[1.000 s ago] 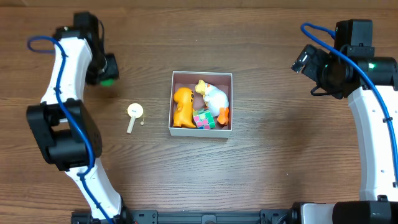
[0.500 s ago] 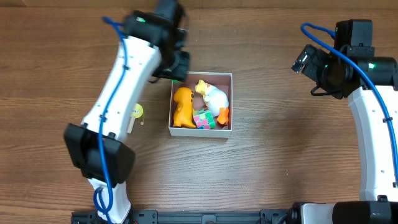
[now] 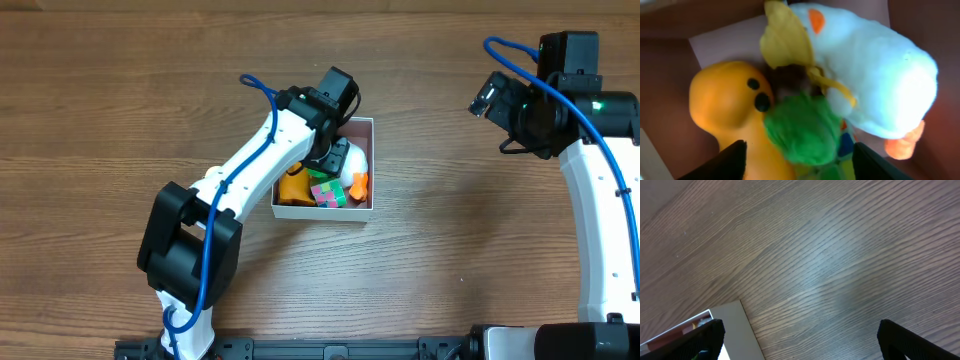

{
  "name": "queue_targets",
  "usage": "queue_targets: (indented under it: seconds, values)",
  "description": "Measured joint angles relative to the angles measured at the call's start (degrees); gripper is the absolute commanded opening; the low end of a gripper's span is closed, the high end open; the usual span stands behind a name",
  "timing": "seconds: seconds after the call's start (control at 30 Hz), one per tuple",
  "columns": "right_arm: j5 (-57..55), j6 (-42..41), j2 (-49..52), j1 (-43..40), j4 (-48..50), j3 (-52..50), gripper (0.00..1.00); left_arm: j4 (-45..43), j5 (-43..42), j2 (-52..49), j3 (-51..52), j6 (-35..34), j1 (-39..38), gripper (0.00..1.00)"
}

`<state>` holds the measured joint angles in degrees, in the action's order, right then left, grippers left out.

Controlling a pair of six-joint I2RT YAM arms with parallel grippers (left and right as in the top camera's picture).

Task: Pack container
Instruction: 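Carry the green toy into the box and open the left gripper, then move the left gripper to the yellow paddle drum and grasp its handle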

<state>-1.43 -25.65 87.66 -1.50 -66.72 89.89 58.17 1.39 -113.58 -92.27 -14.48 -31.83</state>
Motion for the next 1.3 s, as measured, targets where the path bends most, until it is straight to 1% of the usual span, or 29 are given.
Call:
queue_targets:
  seconds: [0.03,0.17,0.2,0.3,0.37,0.43,0.47,0.57,0.67,0.73,0.8,0.87,0.9,0.93,0.97,1.03,1.1,1.13,1.27,1.3]
  values:
    - [0.0,0.0,0.0,0.0,0.0,0.0,1.00,0.3,0.2,0.0,-0.1,0.2,0.1,1.00]
    - [0.0,0.0,0.0,0.0,0.0,0.0,1.00,7.9,0.4,0.0,-3.8,1.2,0.1,1.00]
    - [0.0,0.0,0.0,0.0,0.0,0.0,1.00,12.0,0.7,0.0,-7.3,1.2,0.1,1.00]
    - [0.0,0.0,0.0,0.0,0.0,0.0,1.00,19.3,1.7,0.0,-17.1,1.9,0.8,1.00]
    - [0.0,0.0,0.0,0.0,0.0,0.0,1.00,24.5,2.3,0.1,-24.1,4.5,2.3,1.00]
    - [0.0,0.0,0.0,0.0,0.0,0.0,1.00,29.2,3.0,0.1,-28.3,6.4,3.7,0.99]
    - [0.0,0.0,0.0,0.0,0.0,0.0,1.00,32.9,4.1,0.1,-31.0,6.6,5.0,0.94]
    - [0.0,0.0,0.0,0.0,0.0,0.0,1.00,38.3,7.0,0.3,-33.4,4.2,10.2,0.93]
    - [0.0,0.0,0.0,0.0,0.0,0.0,1.00,38.3,6.8,0.3,-32.0,2.8,16.2,0.93]
    - [0.0,0.0,0.0,0.0,0.0,0.0,1.00,38.1,6.8,0.3,-29.1,2.3,19.9,0.93]
    - [0.0,0.0,0.0,0.0,0.0,0.0,1.00,35.2,6.8,0.4,-23.6,1.7,23.6,0.93]
    - [0.0,0.0,0.0,0.0,0.0,0.0,1.00,30.4,6.6,0.5,-17.0,1.1,26.4,0.92]
    - [0.0,0.0,0.0,0.0,-0.1,0.0,1.00,27.1,5.9,0.2,-11.8,1.1,27.9,0.92]
    - [0.0,0.0,0.0,0.0,-0.1,0.0,1.00,23.5,5.2,0.2,-8.6,1.0,28.5,0.91]
    - [0.0,0.0,0.0,0.0,-0.1,0.0,1.00,17.8,4.3,0.5,-4.0,0.9,28.9,0.89]
    - [0.0,0.0,0.0,0.0,0.0,0.0,1.00,11.1,2.8,0.5,4.1,0.9,28.9,0.82]
    - [0.0,0.0,0.0,0.0,0.0,0.0,1.00,7.1,1.8,0.4,9.4,0.9,28.9,0.70]
    - [0.0,0.0,0.0,0.0,0.0,0.0,1.00,5.8,1.6,0.4,11.1,1.0,28.9,0.66]
    - [0.0,0.0,0.0,0.0,-0.1,0.0,1.00,2.5,1.2,0.4,16.7,0.7,28.9,0.59]
    - [0.0,0.0,0.0,0.0,0.0,0.0,1.00,1.9,1.2,0.4,17.7,0.7,28.9,0.53]
